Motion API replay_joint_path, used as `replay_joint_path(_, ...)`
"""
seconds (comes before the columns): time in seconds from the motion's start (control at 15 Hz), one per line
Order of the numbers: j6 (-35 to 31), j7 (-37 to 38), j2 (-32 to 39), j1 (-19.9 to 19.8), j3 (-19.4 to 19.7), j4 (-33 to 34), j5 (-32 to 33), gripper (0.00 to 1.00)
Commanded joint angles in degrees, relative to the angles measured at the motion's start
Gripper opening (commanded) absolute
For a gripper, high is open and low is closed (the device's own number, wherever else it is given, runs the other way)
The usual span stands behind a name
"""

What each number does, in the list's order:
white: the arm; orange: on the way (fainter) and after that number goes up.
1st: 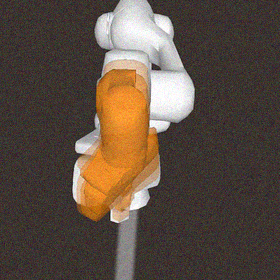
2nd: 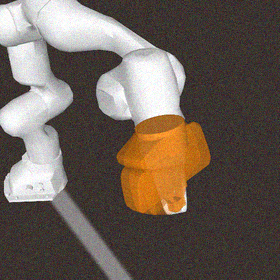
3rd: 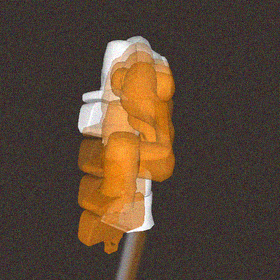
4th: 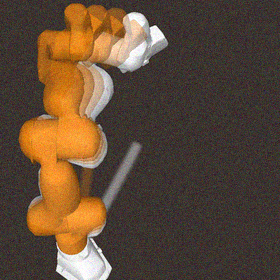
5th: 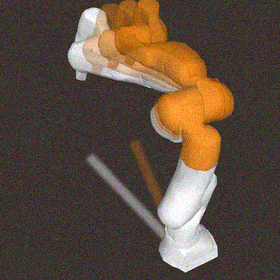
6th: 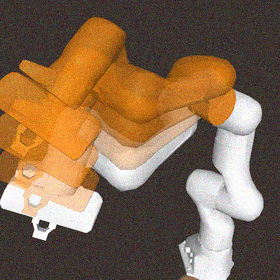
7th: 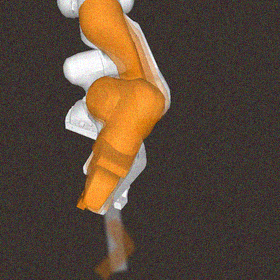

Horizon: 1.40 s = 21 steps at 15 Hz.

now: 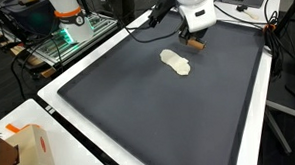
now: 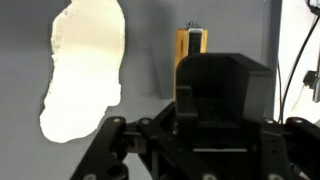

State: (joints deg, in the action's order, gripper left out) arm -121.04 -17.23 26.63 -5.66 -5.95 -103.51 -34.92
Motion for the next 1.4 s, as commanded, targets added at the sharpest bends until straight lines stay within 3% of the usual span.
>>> replay_joint_path(0.0,1.31,0.27,-0.85,-0.92,-0.2,-1.48,-2.21,0.19)
replay_joint_path(1.33,4.95,12.93,-3.38,-1.04,3.15,-3.23,-2.87,0.19)
